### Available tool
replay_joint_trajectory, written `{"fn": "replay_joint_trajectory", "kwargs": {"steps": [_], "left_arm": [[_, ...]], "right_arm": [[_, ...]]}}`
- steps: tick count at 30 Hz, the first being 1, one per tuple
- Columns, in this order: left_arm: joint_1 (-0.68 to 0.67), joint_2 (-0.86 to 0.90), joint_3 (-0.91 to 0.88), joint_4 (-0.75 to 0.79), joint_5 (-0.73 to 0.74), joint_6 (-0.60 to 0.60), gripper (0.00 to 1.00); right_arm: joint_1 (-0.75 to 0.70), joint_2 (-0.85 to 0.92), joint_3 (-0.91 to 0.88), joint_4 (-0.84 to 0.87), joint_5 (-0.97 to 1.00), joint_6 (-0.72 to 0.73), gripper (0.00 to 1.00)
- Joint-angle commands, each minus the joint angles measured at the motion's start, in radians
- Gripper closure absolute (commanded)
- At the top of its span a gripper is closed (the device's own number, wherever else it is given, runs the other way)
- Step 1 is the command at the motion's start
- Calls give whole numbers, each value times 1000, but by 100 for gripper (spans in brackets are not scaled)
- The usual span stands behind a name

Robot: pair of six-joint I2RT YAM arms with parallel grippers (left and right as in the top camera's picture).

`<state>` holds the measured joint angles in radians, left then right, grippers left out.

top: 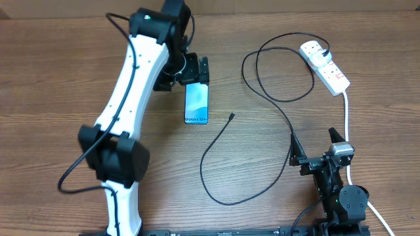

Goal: Plug charger to phone and switch on socket
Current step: 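Move the left gripper forward over the phone, then lower the open left gripper around the phone's top edge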

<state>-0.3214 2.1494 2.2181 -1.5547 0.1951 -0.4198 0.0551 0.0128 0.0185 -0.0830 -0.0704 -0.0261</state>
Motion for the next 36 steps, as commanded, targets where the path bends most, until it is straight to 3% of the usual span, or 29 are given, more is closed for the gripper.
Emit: {"fn": "replay_joint_trajectory", "kwargs": {"steps": [1,5,12,18,36], "left_arm": [[-9,51,23,17,37,-3,0],[-27,88,23,48,-11,-6,0],[-88,149,21,121,-227,-41,0],[-95,187,18,161,-278,-37,0],[-92,202,-77,262,-253,-79,0]], "right_arm": [[5,-10,-10,3,13,-2,0],[5,-10,-10,3,13,-2,0],[5,-10,-10,3,13,-2,0],[5,-10,-10,3,13,-2,0],[5,-10,-10,3,13,-2,0]]}}
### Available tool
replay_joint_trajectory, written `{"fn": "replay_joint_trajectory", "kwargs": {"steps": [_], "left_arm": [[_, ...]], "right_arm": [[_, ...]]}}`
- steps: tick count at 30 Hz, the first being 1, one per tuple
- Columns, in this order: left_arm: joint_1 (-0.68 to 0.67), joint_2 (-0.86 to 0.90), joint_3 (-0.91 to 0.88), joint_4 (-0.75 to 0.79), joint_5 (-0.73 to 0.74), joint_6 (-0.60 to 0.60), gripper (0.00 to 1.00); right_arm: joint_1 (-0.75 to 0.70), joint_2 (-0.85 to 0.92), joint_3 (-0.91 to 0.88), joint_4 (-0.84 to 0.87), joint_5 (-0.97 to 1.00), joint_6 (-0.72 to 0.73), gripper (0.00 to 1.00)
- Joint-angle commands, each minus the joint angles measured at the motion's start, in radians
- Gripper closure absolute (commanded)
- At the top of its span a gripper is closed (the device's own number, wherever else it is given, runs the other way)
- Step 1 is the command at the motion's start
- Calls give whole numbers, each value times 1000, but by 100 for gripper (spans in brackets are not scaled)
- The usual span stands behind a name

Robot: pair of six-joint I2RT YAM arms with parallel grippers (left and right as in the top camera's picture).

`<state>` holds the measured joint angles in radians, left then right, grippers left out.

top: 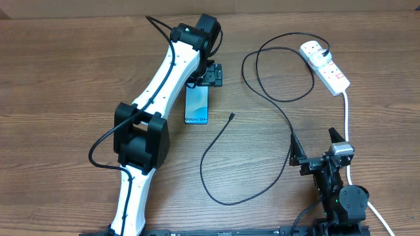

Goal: Plug charger to phone and switch on socket
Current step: 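Lower the open left gripper around the phone's top edge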

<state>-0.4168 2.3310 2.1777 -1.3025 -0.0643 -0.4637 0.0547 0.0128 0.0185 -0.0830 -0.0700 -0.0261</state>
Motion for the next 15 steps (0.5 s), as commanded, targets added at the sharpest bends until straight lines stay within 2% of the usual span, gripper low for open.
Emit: {"fn": "replay_joint_trajectory", "kwargs": {"steps": [1,7,15], "left_arm": [[4,20,-54,22,6,-34,0],[11,20,-128,52,13,-30,0],[13,20,-141,63,5,15,1]], "right_arm": [[5,-10,-10,3,13,-2,0],[5,-10,-10,3,13,-2,0],[5,-10,-10,3,13,-2,0]]}}
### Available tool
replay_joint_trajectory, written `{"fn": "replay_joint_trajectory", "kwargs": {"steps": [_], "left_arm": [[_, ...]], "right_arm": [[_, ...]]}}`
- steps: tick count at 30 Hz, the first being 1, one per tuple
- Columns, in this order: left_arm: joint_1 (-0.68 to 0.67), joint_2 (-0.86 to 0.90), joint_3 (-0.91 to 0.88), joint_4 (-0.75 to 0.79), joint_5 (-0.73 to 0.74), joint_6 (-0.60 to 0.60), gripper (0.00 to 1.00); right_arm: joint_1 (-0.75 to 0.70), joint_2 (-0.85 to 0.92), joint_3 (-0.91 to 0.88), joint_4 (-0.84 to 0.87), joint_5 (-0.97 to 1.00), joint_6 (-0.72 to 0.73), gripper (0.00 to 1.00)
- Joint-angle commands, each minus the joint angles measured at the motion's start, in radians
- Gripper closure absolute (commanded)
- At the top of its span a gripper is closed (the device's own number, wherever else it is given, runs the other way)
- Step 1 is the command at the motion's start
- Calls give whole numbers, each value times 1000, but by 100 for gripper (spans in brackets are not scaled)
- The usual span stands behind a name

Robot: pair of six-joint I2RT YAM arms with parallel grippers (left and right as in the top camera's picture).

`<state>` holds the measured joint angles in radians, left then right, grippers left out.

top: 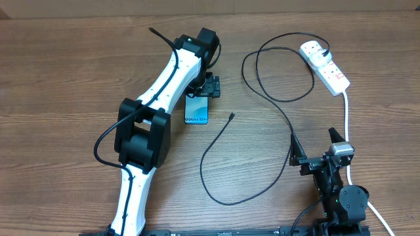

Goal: Plug charger to phone and switch on socket
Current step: 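Lower the open left gripper around the phone's top edge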

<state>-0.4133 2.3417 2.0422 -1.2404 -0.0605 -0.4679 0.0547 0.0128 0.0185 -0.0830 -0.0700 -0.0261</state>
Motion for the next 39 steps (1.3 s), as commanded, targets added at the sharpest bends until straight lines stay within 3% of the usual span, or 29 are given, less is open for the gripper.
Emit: {"fn": "replay_joint_trajectory", "kwargs": {"steps": [1,27,31,39], "left_arm": [[10,10,-5,4,2,19,0],[33,10,-77,79,81,27,0],[33,10,-77,106,140,108,0],[32,10,-77,101,62,81,0]], "right_arm": [[5,-10,-10,3,13,-2,0],[5,-10,-10,3,13,-2,0],[5,-10,-10,3,13,-2,0],[5,-10,-10,3,13,-2,0]]}}
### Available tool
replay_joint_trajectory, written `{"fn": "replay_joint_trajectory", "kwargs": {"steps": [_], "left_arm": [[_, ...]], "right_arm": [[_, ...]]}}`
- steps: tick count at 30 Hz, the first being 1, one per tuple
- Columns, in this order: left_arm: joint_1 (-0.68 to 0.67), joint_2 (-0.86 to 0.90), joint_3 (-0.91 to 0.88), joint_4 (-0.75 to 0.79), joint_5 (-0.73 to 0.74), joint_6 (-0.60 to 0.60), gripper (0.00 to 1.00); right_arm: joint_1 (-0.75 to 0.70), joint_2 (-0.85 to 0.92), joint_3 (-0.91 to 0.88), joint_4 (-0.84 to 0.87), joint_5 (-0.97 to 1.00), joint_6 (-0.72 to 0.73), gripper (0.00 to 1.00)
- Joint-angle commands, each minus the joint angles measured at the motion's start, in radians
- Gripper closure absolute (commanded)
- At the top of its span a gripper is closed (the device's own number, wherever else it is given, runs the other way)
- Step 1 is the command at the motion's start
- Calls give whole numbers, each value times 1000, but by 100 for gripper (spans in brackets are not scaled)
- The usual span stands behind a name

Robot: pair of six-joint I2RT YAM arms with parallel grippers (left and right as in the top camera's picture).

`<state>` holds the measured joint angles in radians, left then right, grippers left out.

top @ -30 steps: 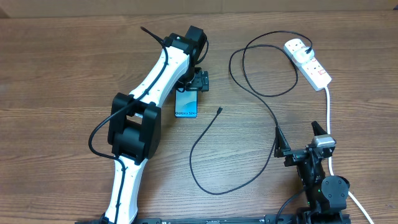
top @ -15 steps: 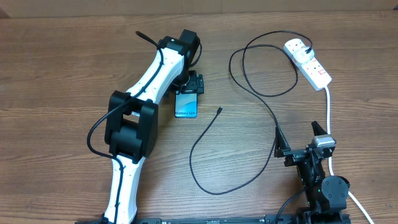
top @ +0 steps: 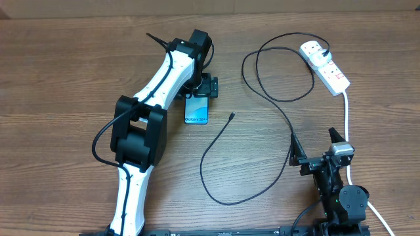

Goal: Plug charger to phone and switch on socket
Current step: 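Lower the open left gripper around the phone's top edge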

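The phone [top: 196, 112] lies flat on the table, blue screen up, near the middle. My left gripper [top: 202, 88] sits over its far end and hides that end; whether its jaws press the phone does not show. The black charger cable [top: 216, 141] runs from a plug in the white socket strip [top: 326, 65] at the far right, loops across the table, and ends in a free connector tip [top: 232, 116] just right of the phone. My right gripper [top: 314, 145] stands open near the front right, with nothing between its fingers.
The strip's white power cord [top: 346, 111] runs down the right side past the right arm. The white left arm [top: 147, 111] stretches diagonally from the front left toward the phone. The cable's loops lie between the phone and the strip.
The left arm has shifted slightly to the left, with its gripper still over the phone's far end. Phone, cable and right arm are where they were.
At first the left gripper was just beyond the phone's far end, with most of the screen showing. Then it stood over that end, covering more of the phone, and has stayed there. The phone, cable, strip and right gripper have kept their places.
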<state>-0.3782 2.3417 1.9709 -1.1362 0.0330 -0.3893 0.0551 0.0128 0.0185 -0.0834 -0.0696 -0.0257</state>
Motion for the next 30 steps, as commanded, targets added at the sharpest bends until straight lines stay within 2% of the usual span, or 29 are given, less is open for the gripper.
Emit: {"fn": "replay_joint_trajectory", "kwargs": {"steps": [1,15,19,30], "left_arm": [[-3,10,-6,-3,-40,-6,0],[-21,10,-6,18,-47,-46,0],[-23,12,-6,18,-97,-80,0],[-20,32,-6,19,-92,-79,0]], "right_arm": [[5,-10,-10,3,13,-2,0],[5,-10,-10,3,13,-2,0],[5,-10,-10,3,13,-2,0],[5,-10,-10,3,13,-2,0]]}}
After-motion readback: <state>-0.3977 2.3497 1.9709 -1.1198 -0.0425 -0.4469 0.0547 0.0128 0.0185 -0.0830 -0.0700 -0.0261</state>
